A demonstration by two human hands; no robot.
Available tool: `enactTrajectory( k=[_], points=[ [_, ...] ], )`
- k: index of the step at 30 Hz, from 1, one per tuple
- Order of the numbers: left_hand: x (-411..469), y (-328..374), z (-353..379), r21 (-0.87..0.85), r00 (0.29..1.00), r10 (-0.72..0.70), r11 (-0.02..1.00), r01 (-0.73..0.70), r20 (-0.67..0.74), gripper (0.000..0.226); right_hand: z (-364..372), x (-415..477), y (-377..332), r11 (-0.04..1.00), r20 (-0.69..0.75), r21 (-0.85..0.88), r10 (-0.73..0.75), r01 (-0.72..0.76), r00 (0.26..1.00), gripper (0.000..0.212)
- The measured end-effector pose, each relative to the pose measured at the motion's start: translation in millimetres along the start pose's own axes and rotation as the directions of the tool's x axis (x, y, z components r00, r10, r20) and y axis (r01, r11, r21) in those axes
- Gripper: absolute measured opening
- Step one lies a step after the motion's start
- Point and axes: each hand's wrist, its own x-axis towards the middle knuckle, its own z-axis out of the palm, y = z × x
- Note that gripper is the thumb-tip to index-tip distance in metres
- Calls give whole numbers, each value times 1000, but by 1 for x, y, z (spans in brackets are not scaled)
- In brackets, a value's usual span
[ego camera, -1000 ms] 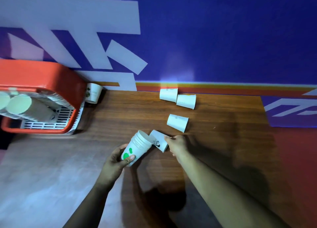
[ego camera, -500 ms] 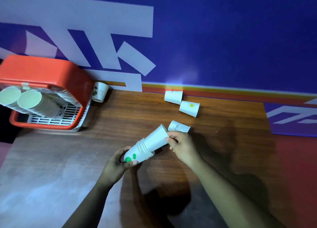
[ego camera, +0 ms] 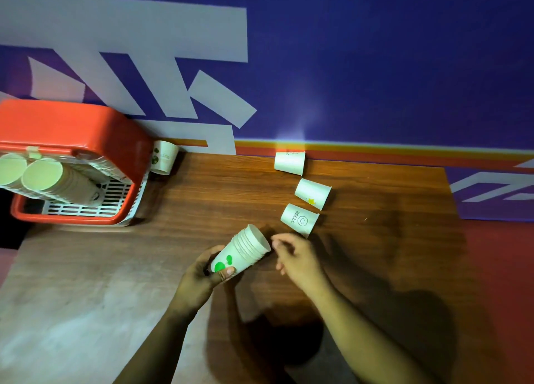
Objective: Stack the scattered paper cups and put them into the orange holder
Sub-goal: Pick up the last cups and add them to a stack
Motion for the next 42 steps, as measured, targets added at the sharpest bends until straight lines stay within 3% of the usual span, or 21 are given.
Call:
enactTrajectory(
  k=[1,3,5,7,12,14,17,20,24,27,29,31,34,38,42],
  points=[
    [0,-1,-1,3,1000,-8,1000,8,-15,48,-6,8,4,999,-156,20,37,-34,987,7],
    [0,-3,-3,-14,999,-16,1000,15,-39,48,-19,25,12,988,-404,-20,130,-150,905,20],
    [-1,-4,-4,-12,998,-16,1000,16,-56,49,-29,43,18,954,-473,7,267,-299,840,38],
    [-2,-5,-5,1,998,-25,1000,25,-65,48,-33,60,26,927,-434,64,359,-370,826,45],
    [-4,0,-5,22,995,-41,999,43,-95,48,-33,76,39,925,-354,80,374,-371,857,25],
    [-3,3,-6,52,992,-51,997,58,-112,47,-32,67,35,950,-305,83,311,-300,900,17],
    [1,5,-8,153,993,-37,987,55,-115,48,-36,42,16,994,-163,10,106,-106,981,8],
    [7,9,-7,236,999,1,972,11,-52,50,-42,20,-5,998,-45,-54,-35,33,998,8],
    [14,26,16,156,997,30,987,-41,72,52,-40,7,-18,984,108,-152,-75,91,991,21],
    [18,33,31,75,997,36,996,-41,66,52,-38,7,-23,971,173,-216,-65,102,983,22],
    [20,33,35,12,999,19,1000,-20,46,50,-45,21,-22,992,86,-121,-30,40,996,19],
    [21,34,35,-20,1000,-2,1000,2,9,48,-59,48,-14,998,-159,-40,32,-39,987,14],
    [21,32,31,14,999,-16,1000,17,-51,45,-84,92,-4,978,-452,-62,149,-197,880,30],
    [22,28,21,37,997,-15,999,18,-81,45,-97,131,3,935,-495,-33,290,-352,819,47],
    [24,27,16,62,995,-15,998,21,-98,43,-91,145,18,936,-485,-29,295,-352,823,27]
  ],
)
